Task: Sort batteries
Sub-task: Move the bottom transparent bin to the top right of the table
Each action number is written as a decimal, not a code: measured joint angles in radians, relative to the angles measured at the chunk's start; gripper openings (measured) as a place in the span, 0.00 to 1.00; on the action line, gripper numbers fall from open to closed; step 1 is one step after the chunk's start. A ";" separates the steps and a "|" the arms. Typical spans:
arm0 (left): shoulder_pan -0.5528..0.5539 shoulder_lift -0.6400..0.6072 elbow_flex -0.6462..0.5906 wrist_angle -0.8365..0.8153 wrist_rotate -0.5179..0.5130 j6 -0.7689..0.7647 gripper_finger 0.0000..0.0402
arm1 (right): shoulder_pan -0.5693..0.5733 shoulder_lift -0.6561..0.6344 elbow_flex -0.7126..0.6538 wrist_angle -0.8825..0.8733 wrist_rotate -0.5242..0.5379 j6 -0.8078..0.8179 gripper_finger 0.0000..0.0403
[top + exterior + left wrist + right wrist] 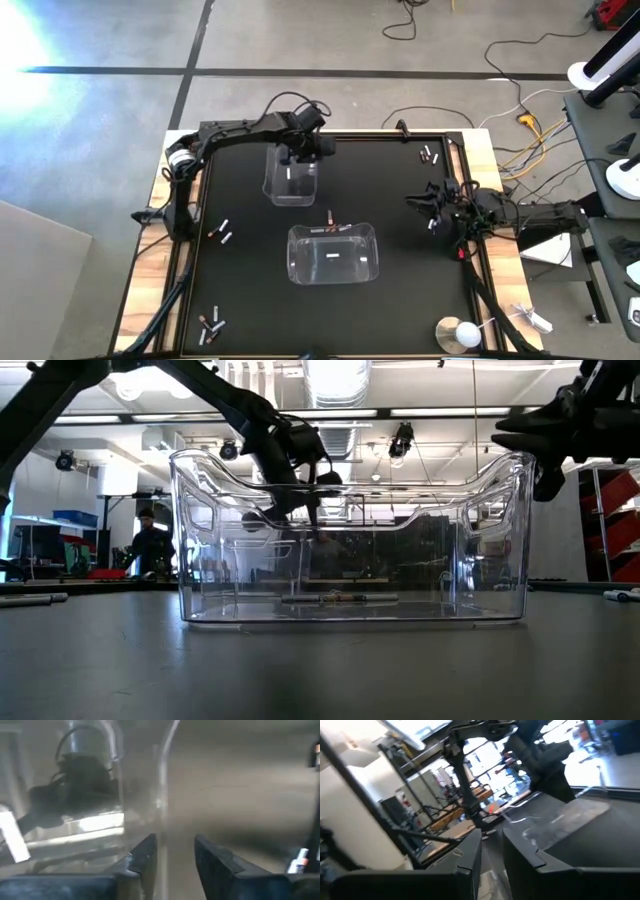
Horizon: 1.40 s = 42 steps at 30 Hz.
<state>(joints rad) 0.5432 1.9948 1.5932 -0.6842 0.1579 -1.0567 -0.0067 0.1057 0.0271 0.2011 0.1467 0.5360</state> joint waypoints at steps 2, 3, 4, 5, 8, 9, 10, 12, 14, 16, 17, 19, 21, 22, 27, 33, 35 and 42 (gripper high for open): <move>0.000 -0.014 0.000 0.013 0.000 0.001 0.32 | 0.000 0.031 0.035 -0.014 0.013 -0.005 0.22; 0.000 -0.025 0.000 0.020 0.001 0.007 0.33 | 0.000 0.056 0.064 -0.031 0.014 -0.019 0.24; 0.000 -0.038 0.000 0.023 0.005 0.016 0.34 | 0.000 0.086 0.098 -0.053 0.014 -0.038 0.26; 0.000 -0.053 0.000 0.021 0.009 0.028 0.35 | 0.000 0.129 0.138 -0.081 0.014 -0.065 0.29; -0.003 -0.111 -0.001 0.013 0.038 0.116 0.38 | 0.000 0.284 0.282 -0.182 0.015 -0.151 0.36; -0.007 -0.137 -0.001 0.012 0.055 0.162 0.38 | 0.000 0.347 0.335 -0.209 0.014 -0.180 0.39; -0.013 -0.167 -0.001 0.008 0.067 0.203 0.38 | 0.000 0.416 0.388 -0.238 0.014 -0.206 0.41; -0.037 -0.234 -0.001 -0.005 0.070 0.277 0.39 | 0.001 0.556 0.486 -0.280 0.011 -0.222 0.44; -0.065 -0.300 -0.001 -0.018 0.062 0.358 0.39 | 0.011 0.691 0.573 -0.316 -0.012 -0.237 0.46; -0.095 -0.365 -0.001 -0.032 0.032 0.449 0.39 | 0.030 0.821 0.655 -0.340 -0.050 -0.256 0.48; -0.113 -0.400 -0.001 -0.041 0.012 0.502 0.39 | 0.044 0.887 0.694 -0.352 -0.057 -0.259 0.48; -0.153 -0.463 -0.001 -0.061 -0.032 0.619 0.39 | 0.077 1.006 0.769 -0.373 -0.059 -0.251 0.49; -0.198 -0.520 -0.001 -0.096 -0.069 0.705 0.39 | 0.109 1.108 0.859 -0.383 -0.057 -0.248 0.49; -0.219 -0.546 -0.001 -0.113 -0.083 0.732 0.39 | 0.126 1.157 0.908 -0.399 -0.053 -0.242 0.49; -0.304 -0.665 -0.008 -0.205 -0.100 0.816 0.39 | 0.210 1.392 1.173 -0.591 -0.010 -0.204 0.50; -0.401 -0.796 -0.092 -0.309 -0.099 0.916 0.39 | 0.283 1.644 1.480 -0.892 0.003 -0.064 0.52; -0.430 -0.848 -0.144 -0.314 -0.099 0.916 0.39 | 0.313 1.714 1.572 -0.992 0.001 -0.011 0.53; -0.507 -0.988 -0.304 -0.304 -0.095 0.867 0.39 | 0.401 1.913 1.796 -1.229 -0.058 0.101 0.54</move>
<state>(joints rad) 0.0367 1.0071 1.2896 -0.9877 0.0629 -0.1894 0.3944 2.0186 1.8227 -1.0278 0.0891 0.6369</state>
